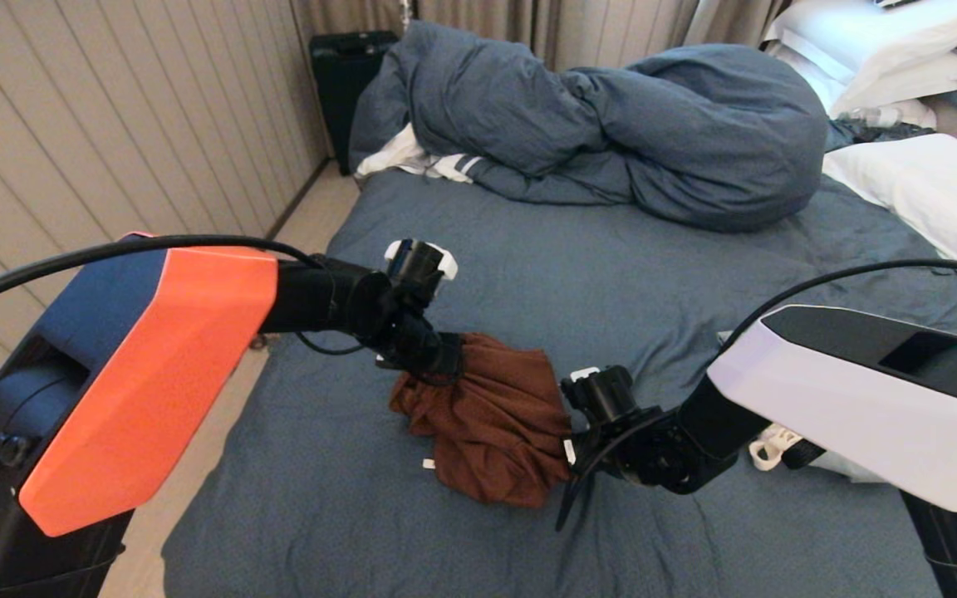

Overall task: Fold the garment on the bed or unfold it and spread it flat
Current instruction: Fold the brown shorts

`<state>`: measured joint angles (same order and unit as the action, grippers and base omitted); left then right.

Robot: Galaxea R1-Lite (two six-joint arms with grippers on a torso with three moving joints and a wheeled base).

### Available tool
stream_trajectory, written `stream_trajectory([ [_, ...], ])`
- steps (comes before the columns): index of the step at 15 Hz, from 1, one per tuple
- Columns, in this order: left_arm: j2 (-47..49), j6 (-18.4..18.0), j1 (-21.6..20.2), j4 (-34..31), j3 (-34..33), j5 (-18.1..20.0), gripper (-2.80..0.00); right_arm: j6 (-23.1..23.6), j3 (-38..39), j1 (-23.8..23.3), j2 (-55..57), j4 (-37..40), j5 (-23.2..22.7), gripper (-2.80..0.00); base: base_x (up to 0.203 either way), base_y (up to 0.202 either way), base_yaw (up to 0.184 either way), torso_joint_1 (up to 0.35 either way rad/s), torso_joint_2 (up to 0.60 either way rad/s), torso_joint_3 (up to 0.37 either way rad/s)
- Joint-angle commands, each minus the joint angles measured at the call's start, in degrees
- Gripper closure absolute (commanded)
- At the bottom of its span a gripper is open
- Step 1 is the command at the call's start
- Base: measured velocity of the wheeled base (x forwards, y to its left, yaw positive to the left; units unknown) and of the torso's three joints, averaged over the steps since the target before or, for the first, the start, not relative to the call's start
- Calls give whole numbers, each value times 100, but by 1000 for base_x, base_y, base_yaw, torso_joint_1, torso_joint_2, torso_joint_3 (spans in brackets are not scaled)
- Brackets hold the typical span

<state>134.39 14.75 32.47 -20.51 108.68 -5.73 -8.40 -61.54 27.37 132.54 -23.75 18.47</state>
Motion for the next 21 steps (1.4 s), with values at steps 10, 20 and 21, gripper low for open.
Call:
stream_trajectory([
  [10, -196, -224, 71, 531, -370, 2, 0, -59, 64, -140, -1159, -26, -454, 0, 0, 0, 0, 0, 0, 0],
  [20, -317, -156, 225, 602, -550, -59, 0, -558, 231, 533, -1955, 11, -1073, 0, 0, 0, 0, 0, 0, 0],
  [21, -317, -140, 233, 601, -550, -43, -280, -550, 231, 533, -1952, 11, -1073, 0, 0, 0, 0, 0, 0, 0],
])
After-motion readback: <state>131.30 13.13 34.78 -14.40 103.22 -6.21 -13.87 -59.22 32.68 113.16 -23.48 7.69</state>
